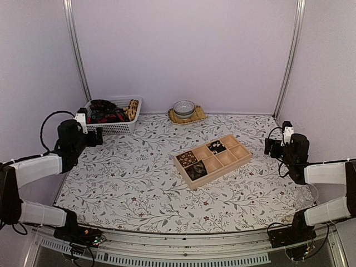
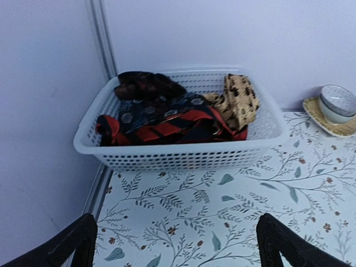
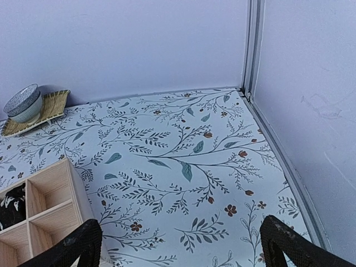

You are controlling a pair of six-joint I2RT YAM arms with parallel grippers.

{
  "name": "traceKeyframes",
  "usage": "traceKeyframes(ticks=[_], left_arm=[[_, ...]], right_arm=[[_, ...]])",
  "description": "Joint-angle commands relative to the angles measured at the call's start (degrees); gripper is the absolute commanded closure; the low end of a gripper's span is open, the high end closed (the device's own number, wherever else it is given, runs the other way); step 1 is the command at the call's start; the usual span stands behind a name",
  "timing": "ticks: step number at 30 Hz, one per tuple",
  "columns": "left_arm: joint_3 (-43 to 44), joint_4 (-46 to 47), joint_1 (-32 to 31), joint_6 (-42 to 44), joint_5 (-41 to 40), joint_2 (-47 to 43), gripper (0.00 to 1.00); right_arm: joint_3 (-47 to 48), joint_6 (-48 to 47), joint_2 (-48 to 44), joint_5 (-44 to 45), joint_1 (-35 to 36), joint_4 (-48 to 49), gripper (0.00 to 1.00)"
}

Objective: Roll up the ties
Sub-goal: Reset both arms

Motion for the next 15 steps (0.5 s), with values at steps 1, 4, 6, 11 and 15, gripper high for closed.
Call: traceKeyframes(ticks=[1, 4, 6, 11, 15], left_arm=[[-7.1, 15.8, 6.9, -0.6, 1.9, 3.8, 0.0], [-10.0, 22.9, 10.4, -3.4, 4.9, 8.3, 0.0], [-11.8, 27.8, 11.8, -4.2, 7.1, 10.2, 0.0], [-13.4, 36.0, 12.6, -2.0, 11.2, 14.6, 0.0], [-18.4, 50.1, 12.6, -0.5, 11.3, 18.7, 0.0]], right_arm=[[-4.8, -4.5, 7.5, -3.5, -0.3, 22.9, 0.0], [-9.3, -6.9, 12.4, -4.6, -0.4, 37.1, 0.0], [-11.3, -7.6, 16.4, -3.2, -0.4, 45.4, 0.0], [-14.1, -7.3, 21.6, -5.7, -1.7, 56.3, 0.0], [-13.5, -6.6, 21.4, -3.7, -1.8, 55.2, 0.0]])
